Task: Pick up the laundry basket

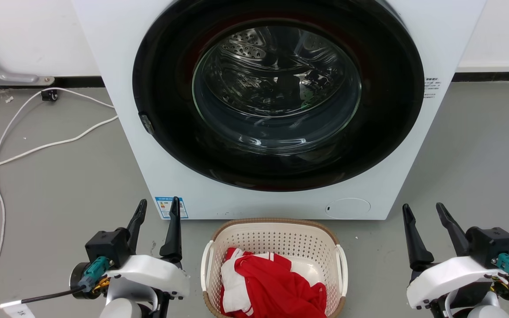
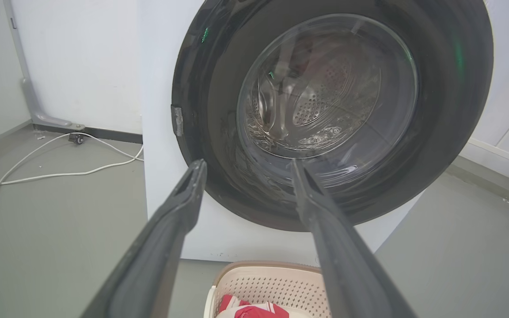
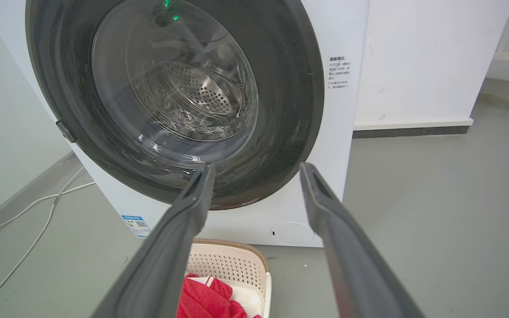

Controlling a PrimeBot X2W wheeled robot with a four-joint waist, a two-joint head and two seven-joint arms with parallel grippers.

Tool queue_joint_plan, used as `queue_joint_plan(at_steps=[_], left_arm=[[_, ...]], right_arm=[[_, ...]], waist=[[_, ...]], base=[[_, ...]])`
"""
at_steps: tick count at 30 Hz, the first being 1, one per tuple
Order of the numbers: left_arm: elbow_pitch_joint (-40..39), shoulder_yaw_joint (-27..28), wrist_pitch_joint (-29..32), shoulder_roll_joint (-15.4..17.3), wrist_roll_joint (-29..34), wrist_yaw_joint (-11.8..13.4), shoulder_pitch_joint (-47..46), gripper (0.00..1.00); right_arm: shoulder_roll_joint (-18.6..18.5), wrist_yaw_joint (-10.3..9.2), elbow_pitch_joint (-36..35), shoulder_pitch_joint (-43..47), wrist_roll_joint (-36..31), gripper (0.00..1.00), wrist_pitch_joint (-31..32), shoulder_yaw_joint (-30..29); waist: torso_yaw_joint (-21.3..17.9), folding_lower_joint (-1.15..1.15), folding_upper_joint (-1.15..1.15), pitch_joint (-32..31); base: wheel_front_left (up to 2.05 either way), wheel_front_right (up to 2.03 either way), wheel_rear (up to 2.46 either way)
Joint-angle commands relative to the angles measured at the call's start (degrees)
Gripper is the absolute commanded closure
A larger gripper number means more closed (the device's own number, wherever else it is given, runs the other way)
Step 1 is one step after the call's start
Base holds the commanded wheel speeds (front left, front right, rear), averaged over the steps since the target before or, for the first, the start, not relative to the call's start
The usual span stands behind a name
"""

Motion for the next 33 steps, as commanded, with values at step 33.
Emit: queue_joint_plan(at_steps=[33], left_arm=[[2.8, -0.5, -3.7, -0.2, 12.7, 0.5, -2.0, 0.0]], right_arm=[[0.2, 0.07, 0.4, 0.4, -12.0, 0.0, -1.8, 0.0]], waist=[[0.3, 0.0, 0.0, 0.1]], base=[[0.0, 0.0, 0.0]])
